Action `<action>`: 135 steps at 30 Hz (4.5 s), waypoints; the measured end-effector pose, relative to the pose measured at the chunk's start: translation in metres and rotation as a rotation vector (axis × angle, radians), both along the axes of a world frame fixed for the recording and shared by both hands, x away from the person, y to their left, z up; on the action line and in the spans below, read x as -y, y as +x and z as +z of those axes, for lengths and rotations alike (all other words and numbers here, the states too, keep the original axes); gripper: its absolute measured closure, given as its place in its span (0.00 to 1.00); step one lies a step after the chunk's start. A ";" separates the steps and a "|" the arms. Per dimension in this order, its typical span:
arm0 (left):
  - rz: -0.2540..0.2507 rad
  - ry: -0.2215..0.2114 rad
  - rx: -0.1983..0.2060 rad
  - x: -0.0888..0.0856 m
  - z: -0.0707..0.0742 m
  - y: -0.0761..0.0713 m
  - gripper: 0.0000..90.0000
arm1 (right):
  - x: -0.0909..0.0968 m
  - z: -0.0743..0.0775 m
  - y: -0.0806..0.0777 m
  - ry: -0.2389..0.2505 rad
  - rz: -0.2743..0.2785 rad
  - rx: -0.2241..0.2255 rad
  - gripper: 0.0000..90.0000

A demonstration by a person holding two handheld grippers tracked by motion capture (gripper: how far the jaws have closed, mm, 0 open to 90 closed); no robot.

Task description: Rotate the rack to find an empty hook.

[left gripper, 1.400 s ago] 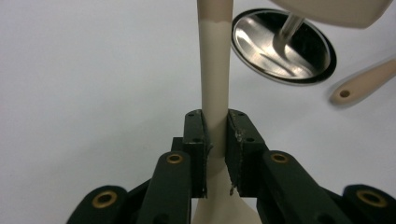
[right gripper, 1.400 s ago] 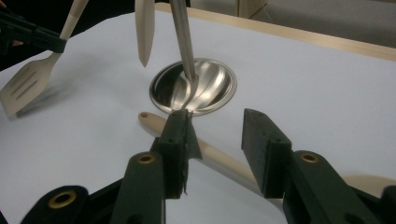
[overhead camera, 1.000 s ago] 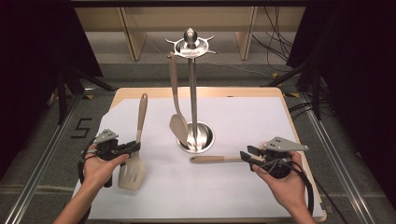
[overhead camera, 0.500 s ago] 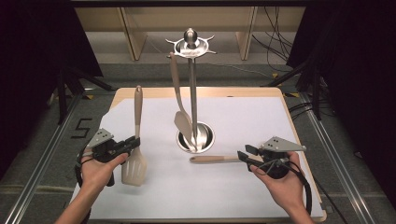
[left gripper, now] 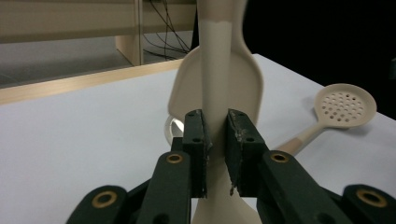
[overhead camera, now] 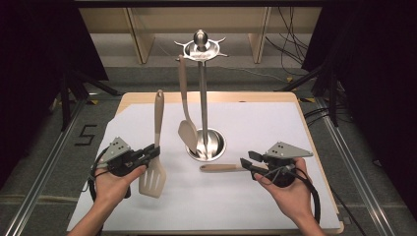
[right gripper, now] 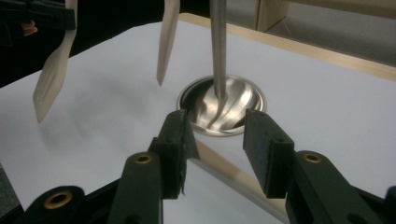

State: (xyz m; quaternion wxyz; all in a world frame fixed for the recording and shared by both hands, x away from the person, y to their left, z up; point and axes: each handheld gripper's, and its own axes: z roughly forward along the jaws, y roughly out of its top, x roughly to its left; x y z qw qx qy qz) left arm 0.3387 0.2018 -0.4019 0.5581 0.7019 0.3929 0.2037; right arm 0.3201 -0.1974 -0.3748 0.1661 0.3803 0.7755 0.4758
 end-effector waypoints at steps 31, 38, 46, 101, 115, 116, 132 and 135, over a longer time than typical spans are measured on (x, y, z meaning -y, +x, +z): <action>-0.191 0.040 0.032 0.080 0.011 -0.008 0.87 | -0.046 0.029 0.007 0.055 0.112 0.094 0.67; -0.244 0.044 0.027 0.100 0.010 -0.010 0.87 | -0.050 0.032 0.010 0.068 0.118 0.116 0.65; -0.280 0.061 0.025 0.114 0.011 -0.012 0.87 | -0.052 0.040 0.013 0.069 0.111 0.129 0.63; -0.421 0.032 0.023 0.123 0.041 0.002 0.85 | -0.044 0.053 0.007 0.186 0.306 0.114 0.64; -0.308 0.039 0.040 0.117 0.055 0.014 0.85 | -0.004 0.034 0.006 0.194 0.105 0.117 0.63; -0.304 0.040 0.040 0.117 0.055 0.015 0.85 | -0.001 0.031 0.006 0.187 0.095 0.117 0.63; -0.266 0.028 0.051 0.115 0.062 0.025 0.85 | 0.009 0.016 0.003 0.088 0.012 0.105 0.65; -0.260 0.035 0.048 0.113 0.064 0.028 0.85 | 0.009 0.014 0.004 0.082 0.011 0.104 0.65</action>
